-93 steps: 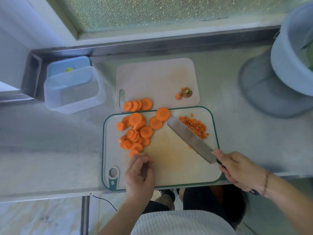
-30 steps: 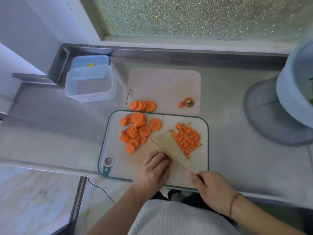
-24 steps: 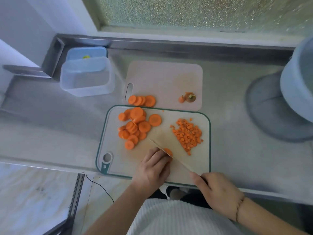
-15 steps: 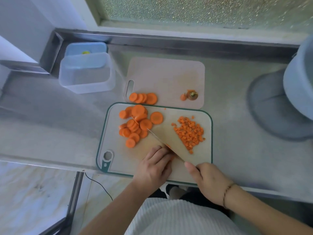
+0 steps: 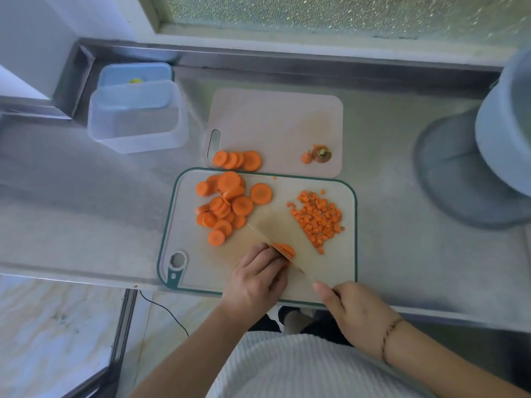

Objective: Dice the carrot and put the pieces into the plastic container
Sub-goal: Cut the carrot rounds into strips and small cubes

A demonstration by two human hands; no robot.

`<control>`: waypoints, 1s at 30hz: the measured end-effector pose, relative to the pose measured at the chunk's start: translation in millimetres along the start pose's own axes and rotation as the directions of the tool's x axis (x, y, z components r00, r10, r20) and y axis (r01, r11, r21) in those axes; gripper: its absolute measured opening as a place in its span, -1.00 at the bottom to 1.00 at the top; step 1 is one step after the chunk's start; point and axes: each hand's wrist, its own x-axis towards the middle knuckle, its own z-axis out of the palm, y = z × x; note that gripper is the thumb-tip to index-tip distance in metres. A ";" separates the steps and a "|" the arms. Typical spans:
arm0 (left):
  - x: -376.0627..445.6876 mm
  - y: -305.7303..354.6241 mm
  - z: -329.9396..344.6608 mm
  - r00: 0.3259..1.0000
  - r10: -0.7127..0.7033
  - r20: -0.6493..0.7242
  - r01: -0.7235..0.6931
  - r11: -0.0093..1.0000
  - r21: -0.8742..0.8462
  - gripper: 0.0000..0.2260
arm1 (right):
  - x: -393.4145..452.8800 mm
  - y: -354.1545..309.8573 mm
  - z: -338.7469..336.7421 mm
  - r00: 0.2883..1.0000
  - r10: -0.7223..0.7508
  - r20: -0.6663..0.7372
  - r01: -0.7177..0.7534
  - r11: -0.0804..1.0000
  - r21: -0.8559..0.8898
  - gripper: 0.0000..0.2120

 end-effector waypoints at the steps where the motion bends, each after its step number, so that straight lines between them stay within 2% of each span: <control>1: 0.8 0.8 -0.1 1.000 0.004 0.001 -0.004 1.000 0.002 -0.89 | 3.9 -3.3 -0.2 1.000 0.000 -0.001 0.000 1.000 0.007 -0.31; 5: 1.6 1.7 -4.5 1.000 0.018 0.016 -0.018 1.000 0.018 -0.89 | 9.0 -11.5 -7.5 1.000 -0.019 0.002 0.019 0.996 0.083 -0.37; 11: -4.9 -3.3 -6.0 1.000 0.022 0.007 -0.022 0.999 0.025 -0.93 | -14.7 -1.1 -9.4 1.000 -0.016 0.010 0.016 0.999 0.049 -0.44; 20: -3.1 -3.2 -5.0 0.999 0.039 -0.009 -0.039 0.999 0.015 -0.93 | 13.3 -16.3 1.8 1.000 -0.010 -0.019 0.011 0.999 0.041 -0.35; 30: -12.5 -5.5 -6.4 1.000 0.025 -0.014 -0.025 0.999 0.037 -0.92 | -14.9 -1.2 -4.9 0.999 -0.005 0.038 0.002 0.996 0.090 -0.42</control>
